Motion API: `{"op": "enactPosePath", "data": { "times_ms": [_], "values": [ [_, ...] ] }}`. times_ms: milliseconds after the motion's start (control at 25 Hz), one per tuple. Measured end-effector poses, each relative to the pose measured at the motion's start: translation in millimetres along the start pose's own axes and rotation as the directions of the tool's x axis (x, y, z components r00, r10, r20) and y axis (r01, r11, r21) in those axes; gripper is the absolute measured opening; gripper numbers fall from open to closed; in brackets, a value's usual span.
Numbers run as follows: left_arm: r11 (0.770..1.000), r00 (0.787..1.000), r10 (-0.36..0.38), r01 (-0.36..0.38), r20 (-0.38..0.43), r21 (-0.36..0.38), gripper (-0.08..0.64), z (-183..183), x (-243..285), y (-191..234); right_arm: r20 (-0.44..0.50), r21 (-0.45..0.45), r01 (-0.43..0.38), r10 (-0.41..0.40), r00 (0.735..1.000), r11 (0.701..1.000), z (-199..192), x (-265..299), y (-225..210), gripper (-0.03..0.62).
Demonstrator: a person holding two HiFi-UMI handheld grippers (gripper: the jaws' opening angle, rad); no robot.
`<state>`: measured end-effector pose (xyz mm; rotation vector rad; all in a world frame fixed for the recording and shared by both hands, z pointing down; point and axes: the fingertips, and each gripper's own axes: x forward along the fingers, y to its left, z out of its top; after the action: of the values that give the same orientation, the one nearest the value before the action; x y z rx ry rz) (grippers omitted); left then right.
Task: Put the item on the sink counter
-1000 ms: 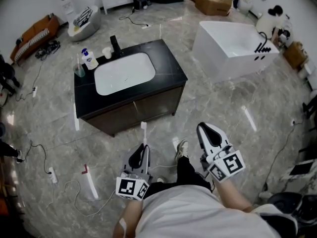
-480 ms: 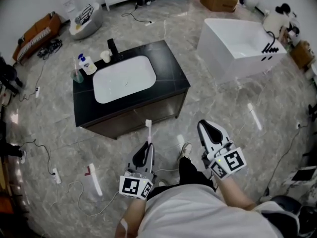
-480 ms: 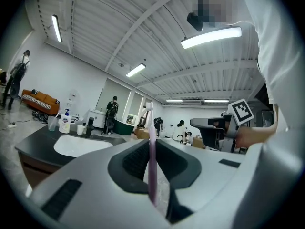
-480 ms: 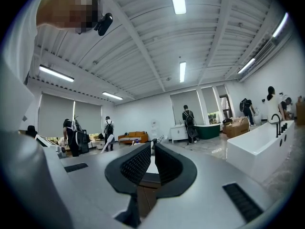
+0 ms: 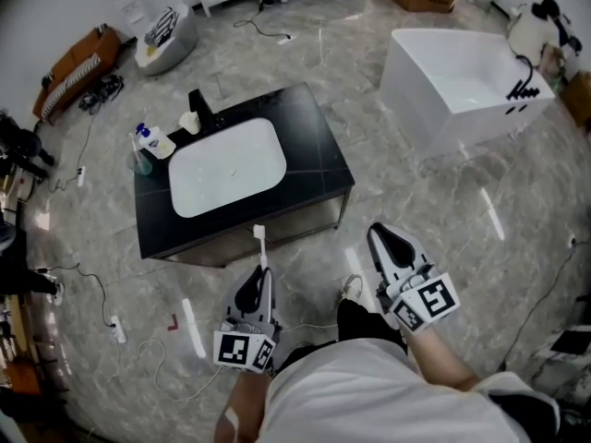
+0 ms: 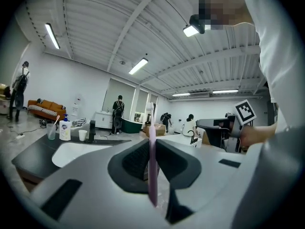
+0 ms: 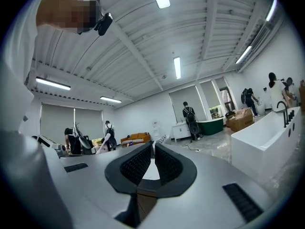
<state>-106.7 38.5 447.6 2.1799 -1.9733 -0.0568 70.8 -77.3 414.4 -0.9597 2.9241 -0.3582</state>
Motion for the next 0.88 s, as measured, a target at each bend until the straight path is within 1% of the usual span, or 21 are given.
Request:
{"op": "enactPosePath", "data": {
  "times_ms": [240, 400, 560, 680, 880],
  "values": [
    [0.999, 0.999, 0.052, -0.052, 0.013, 0.004, 0.043, 22, 68, -9, 0.01, 0.008, -0.031, 0.031, 0.999, 0.999, 26, 31, -67, 0.049],
    [0.996, 0.996, 0.092, -0.092, 0.017, -0.003, 0.043, 30, 101, -10, 0.002, 0.006, -0.066, 0.066, 0.998, 0.998, 34, 53, -102, 0.049],
    [0.99, 0.99, 0.138, -0.138, 0.008, 0.016, 0.043, 38, 120, -7, -0.002, 0.038, -0.086, 0.086, 0.996, 0.996, 35, 67, -126, 0.049],
    [0.984, 0.985, 0.174, -0.175, 0.017, 0.03, 0.043, 44, 127, -3, -0.012, 0.051, -0.105, 0.106, 0.994, 0.993, 33, 78, -138, 0.049],
    [0.976, 0.976, 0.217, -0.217, 0.017, 0.006, 0.043, 39, 132, -2, -0.018, 0.042, -0.146, 0.147, 0.989, 0.988, 35, 94, -145, 0.049]
  ]
}}
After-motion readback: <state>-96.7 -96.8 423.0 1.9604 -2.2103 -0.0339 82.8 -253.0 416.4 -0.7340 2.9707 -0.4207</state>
